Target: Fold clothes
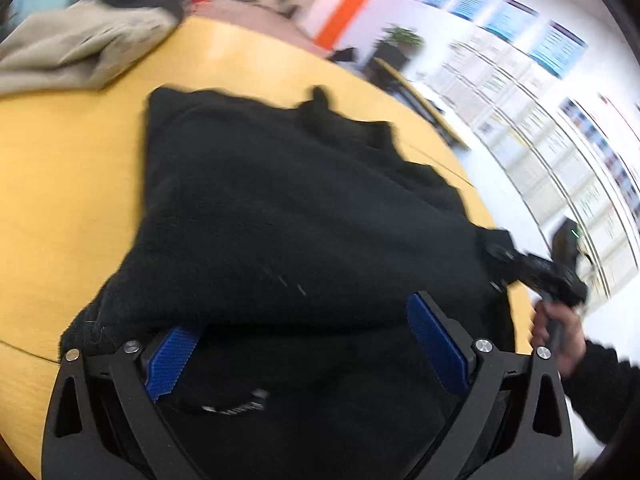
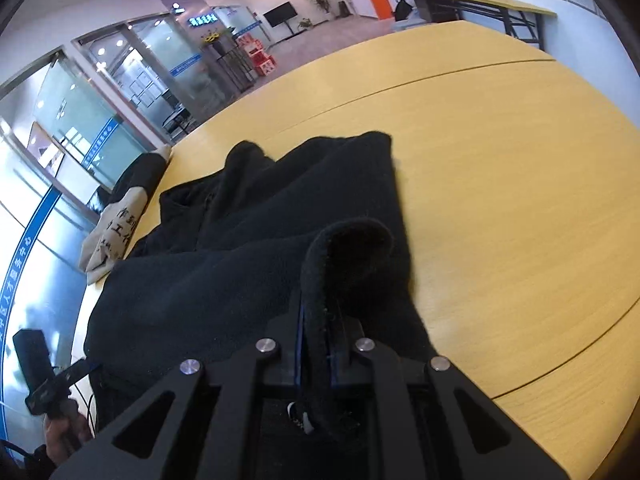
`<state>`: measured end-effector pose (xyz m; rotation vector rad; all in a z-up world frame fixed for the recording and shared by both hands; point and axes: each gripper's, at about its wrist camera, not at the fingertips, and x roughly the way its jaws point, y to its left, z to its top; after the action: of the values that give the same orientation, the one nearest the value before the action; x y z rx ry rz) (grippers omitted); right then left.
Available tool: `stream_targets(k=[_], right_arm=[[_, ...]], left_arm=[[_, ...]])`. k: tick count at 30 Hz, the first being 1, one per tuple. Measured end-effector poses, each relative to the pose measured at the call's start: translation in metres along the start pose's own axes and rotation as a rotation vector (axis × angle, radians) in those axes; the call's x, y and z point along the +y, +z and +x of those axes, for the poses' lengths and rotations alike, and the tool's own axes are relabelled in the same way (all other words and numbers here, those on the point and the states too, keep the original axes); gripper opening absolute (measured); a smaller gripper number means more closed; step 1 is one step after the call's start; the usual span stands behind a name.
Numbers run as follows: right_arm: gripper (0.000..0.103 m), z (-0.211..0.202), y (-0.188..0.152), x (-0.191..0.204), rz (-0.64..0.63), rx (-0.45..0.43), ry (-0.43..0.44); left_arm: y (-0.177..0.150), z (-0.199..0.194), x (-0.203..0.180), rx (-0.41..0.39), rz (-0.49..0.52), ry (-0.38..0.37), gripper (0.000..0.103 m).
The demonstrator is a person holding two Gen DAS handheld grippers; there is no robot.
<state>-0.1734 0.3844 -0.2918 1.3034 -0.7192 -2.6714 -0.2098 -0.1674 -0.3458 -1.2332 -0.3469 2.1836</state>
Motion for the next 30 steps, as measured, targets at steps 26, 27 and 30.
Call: stream_targets(k=[26, 27, 30], right_arm=[[0.082, -0.037, 0.01, 0.063, -0.403, -0.026, -0.132], [0.082, -0.022, 0.007, 0.066, -0.397, -0.001, -0.103], [0.08, 0.018, -0.003, 0.052, -0.333, 0.068, -0.077]], left_arm=[[0.032, -0.003, -0.072, -0.01, 0.299, -0.027, 0.103], [0.033, 0.018, -0.062, 0.032, 0.273, -0.013, 0.103], [0.018, 0.047, -0.039, 0.096, 0.298, 0.043, 0.094]])
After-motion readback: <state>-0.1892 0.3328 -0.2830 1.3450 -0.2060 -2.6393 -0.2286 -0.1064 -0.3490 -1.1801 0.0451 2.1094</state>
